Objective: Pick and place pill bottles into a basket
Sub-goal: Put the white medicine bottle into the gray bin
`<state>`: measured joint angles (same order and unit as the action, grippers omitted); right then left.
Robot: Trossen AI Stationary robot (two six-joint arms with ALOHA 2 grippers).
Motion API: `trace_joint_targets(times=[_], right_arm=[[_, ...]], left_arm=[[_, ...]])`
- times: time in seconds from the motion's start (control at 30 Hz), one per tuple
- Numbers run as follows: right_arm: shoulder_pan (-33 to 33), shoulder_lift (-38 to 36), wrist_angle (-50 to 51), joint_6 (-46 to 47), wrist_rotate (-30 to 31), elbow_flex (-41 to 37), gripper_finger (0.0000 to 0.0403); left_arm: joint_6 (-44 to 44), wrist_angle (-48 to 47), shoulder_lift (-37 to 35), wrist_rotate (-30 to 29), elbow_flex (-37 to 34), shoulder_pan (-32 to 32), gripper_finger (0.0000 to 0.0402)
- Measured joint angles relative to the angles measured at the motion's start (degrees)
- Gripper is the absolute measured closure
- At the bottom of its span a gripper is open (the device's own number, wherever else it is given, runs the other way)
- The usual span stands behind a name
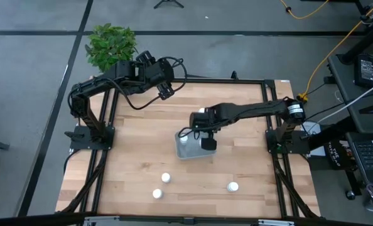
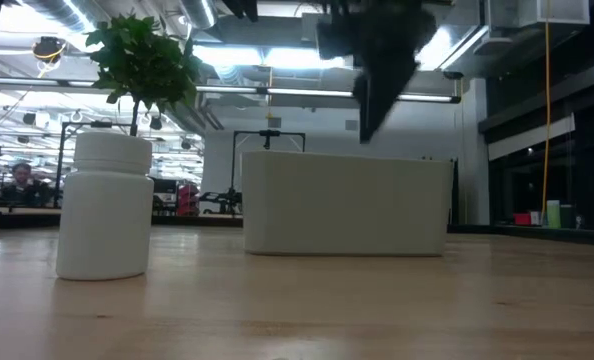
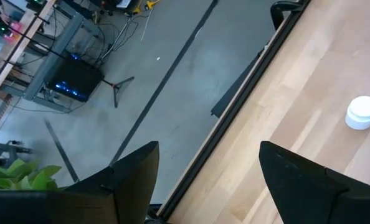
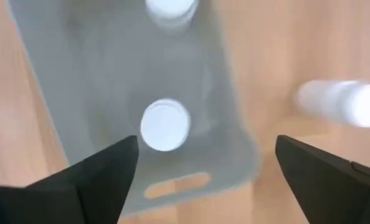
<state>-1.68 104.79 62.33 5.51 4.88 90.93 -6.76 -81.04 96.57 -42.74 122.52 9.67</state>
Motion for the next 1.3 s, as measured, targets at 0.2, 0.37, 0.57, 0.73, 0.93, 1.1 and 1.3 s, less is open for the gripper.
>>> trace_joint_targets(times=[0.2, 0.37, 0.57, 0.73, 0.93, 1.1, 1.3], right_arm=[[3.62, -1.38, 0.35, -6.56, 7.39, 8.96, 0.0046], [12.73, -1.29, -1.05, -8.68, 3.95, 8.27, 0.0042], [21.53, -1.18, -1.18, -8.54, -1.65, 4.70, 0.0023], [23.36, -0.34, -3.10, -10.05, -2.00, 1.94, 0.0020], [23.27, 2.53, -5.26, -10.54, -4.03, -0.61, 0.0020], [22.42, 5.62, -6.46, -10.75, -4.89, -0.71, 0.0020], [21.67, 8.67, -10.23, -11.06, -6.43, -0.71, 0.0020]], left_arm=[[0.02, -0.19, -0.14, -0.21, -0.02, -0.64, 0.0132], [0.00, -0.19, -1.49, -1.49, -0.02, -2.51, 0.0132], [-2.71, -0.42, -4.14, -4.71, -0.04, -4.06, 0.0132], [-6.27, -0.48, -6.16, -6.82, -0.03, -4.07, 0.0132], [-7.09, -0.46, -6.96, -7.81, -0.02, -3.91, 0.0132], [-7.56, -0.44, -6.93, -7.80, -0.02, -3.89, 0.0132], [-8.77, -0.59, -6.91, -7.78, -0.02, -3.89, 0.0132]])
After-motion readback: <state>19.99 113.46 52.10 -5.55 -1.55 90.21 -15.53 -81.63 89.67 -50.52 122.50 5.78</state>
